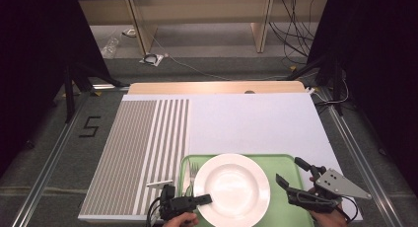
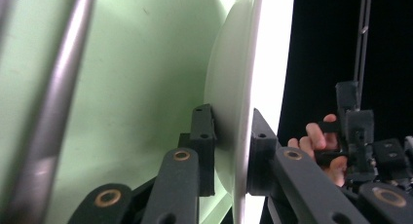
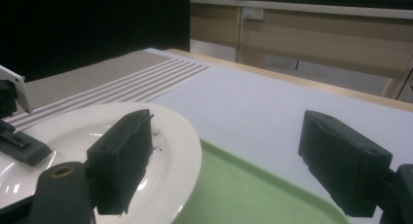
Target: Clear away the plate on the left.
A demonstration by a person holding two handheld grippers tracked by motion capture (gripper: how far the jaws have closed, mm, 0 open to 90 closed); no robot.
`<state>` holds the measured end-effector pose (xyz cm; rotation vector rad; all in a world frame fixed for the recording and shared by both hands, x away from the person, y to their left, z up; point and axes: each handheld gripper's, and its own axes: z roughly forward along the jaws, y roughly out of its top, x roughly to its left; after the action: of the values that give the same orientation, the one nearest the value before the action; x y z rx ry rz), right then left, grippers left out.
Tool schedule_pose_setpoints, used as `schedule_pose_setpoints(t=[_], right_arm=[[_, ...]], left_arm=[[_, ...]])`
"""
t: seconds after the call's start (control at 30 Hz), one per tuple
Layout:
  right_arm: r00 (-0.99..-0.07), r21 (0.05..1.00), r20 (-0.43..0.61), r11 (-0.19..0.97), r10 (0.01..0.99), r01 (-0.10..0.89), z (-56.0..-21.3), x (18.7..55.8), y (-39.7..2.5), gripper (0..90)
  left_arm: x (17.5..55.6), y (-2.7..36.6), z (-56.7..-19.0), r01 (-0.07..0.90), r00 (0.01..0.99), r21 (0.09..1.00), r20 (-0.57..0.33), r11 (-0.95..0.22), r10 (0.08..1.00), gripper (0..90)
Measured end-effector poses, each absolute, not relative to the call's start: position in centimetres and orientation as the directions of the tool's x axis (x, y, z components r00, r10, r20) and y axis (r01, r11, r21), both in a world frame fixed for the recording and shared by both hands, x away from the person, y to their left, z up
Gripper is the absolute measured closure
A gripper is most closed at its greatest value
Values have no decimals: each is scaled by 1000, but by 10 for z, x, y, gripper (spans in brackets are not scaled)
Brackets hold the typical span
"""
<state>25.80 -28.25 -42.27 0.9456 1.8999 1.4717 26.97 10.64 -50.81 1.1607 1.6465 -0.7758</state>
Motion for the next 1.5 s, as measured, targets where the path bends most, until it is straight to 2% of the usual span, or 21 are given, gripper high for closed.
schedule_pose_setpoints(t=[0.8,1.17,1.5], right_arm=[[-600,970,-5,150,800,191,-422,258,-283,207],[-601,969,-7,153,799,192,-423,258,-283,207],[-603,969,-9,155,798,191,-423,257,-283,207]], left_arm=[[281,78,-516,955,-105,11,-922,297,373,773],[280,75,-520,953,-126,-6,-917,303,379,779],[280,75,-520,958,-101,17,-913,287,394,776]])
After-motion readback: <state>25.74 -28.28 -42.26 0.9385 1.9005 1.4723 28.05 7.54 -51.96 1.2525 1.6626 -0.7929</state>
